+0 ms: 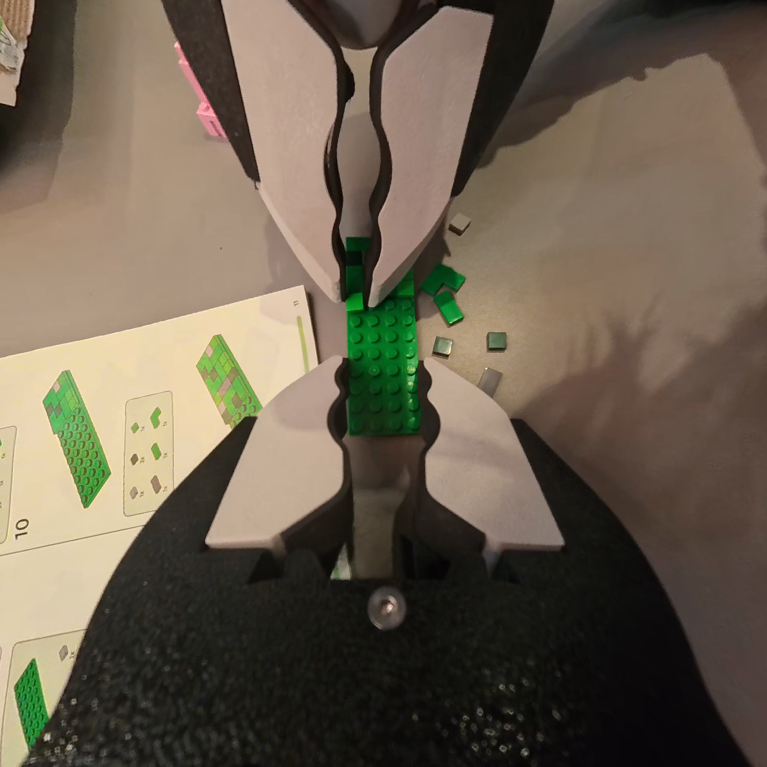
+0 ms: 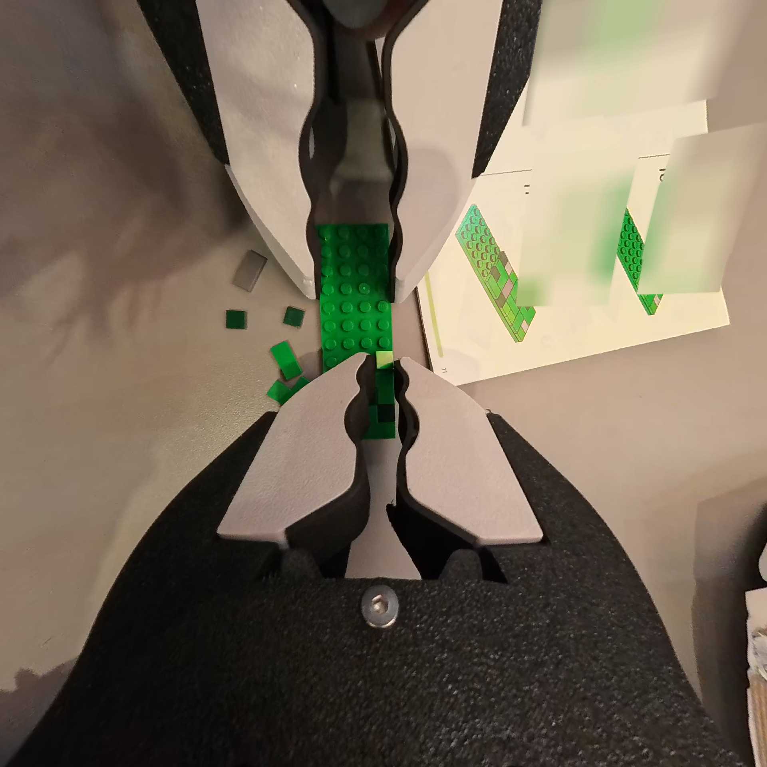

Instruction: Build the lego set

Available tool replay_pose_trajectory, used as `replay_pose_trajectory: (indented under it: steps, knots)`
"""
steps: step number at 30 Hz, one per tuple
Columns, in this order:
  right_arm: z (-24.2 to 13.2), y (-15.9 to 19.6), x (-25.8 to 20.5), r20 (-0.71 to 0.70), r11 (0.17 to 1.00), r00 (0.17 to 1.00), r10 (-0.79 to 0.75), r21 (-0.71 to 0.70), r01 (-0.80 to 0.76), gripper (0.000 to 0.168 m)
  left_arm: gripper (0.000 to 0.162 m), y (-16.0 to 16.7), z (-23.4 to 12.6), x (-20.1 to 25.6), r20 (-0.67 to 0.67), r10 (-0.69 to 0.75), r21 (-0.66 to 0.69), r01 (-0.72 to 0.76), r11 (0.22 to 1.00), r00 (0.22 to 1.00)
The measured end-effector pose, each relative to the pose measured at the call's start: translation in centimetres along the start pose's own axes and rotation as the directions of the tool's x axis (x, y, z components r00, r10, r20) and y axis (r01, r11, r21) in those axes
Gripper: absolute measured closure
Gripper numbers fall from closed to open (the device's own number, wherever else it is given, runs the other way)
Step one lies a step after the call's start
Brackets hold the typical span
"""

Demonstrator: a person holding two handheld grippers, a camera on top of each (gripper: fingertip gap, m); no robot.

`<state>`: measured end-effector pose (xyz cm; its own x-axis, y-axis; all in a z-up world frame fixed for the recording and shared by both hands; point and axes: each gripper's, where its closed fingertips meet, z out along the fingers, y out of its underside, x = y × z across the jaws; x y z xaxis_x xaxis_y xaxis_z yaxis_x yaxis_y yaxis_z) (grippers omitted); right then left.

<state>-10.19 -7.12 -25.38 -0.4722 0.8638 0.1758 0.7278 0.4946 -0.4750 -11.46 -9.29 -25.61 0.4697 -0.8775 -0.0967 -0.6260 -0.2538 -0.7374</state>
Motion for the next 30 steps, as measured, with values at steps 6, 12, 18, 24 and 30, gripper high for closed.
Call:
replay_pose_trajectory:
  steps: [6, 12, 18, 24, 30]
  knots:
    - [-0.1, 0.0, 0.0, 0.0, 1.0, 1.0, 0.002, 0.003, -0.002, 0.157, 0.131, 0.0, 0.0, 0.0, -0.001, -0.003, 0.003, 0.003, 1.0, 1.0]
    - [0.0, 0.1, 0.2, -0.017, 1.0, 1.0, 0.009, -0.003, -0.009, 0.157, 0.131, 0.0, -0.1, 0.0, 0.0, 0.0, 0.004, 0.0, 1.0, 1.0]
    - [-0.1, 0.1, 0.3, -0.017, 1.0, 1.0, 0.022, -0.002, -0.022, 0.152, 0.131, -0.1, -0.1, 0.0, 0.003, 0.0, 0.006, -0.001, 1.0, 1.0]
    - [-1.2, -0.1, 0.8, 0.001, 0.994, 0.997, 0.08, 0.07, -0.08, 0.152, 0.131, -0.2, -0.4, -0.1, 0.003, 0.014, 0.016, -0.014, 1.0, 1.0]
    - [-2.1, -0.6, 0.9, 0.301, 0.931, 0.918, 0.259, 0.176, -0.32, 0.148, 0.131, -0.4, -0.7, 0.6, -0.039, 0.083, 0.019, -0.082, 0.996, 0.996]
